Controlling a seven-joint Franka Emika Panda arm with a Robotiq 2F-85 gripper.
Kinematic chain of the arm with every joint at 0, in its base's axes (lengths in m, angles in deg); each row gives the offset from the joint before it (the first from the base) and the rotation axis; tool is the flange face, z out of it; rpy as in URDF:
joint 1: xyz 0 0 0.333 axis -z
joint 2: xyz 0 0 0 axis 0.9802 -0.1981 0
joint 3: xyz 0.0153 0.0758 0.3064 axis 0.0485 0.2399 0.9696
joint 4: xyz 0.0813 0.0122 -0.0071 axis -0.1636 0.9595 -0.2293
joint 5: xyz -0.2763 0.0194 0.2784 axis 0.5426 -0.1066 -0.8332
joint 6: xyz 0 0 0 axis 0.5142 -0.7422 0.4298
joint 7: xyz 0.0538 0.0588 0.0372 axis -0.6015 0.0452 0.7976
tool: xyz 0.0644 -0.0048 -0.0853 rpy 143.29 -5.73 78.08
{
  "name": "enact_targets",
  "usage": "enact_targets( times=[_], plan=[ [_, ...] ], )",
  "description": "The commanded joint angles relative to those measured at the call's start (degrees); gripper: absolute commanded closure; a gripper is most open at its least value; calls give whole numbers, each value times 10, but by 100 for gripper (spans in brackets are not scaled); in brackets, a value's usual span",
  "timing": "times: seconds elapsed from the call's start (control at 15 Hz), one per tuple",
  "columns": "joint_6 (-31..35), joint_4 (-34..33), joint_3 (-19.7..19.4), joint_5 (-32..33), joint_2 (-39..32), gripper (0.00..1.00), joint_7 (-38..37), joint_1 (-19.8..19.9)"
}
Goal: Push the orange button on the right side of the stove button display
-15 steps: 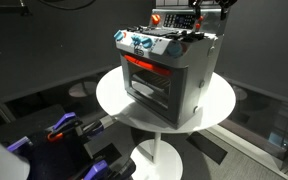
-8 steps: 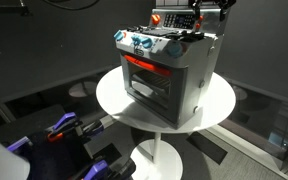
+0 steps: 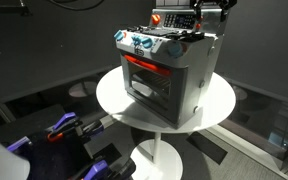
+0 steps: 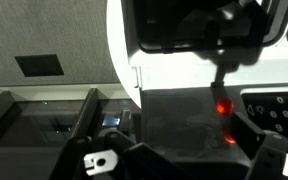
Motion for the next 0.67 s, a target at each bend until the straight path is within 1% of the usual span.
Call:
enact_targets(
  times=[0.0, 0.2, 0.6],
  plan=[
    [-24, -44, 3, 16, -26, 0, -22, 3],
    [-37, -26, 3, 14, -6, 0, -12, 6],
    [-74, 54, 1, 11, 69, 0, 27, 22]
  ],
)
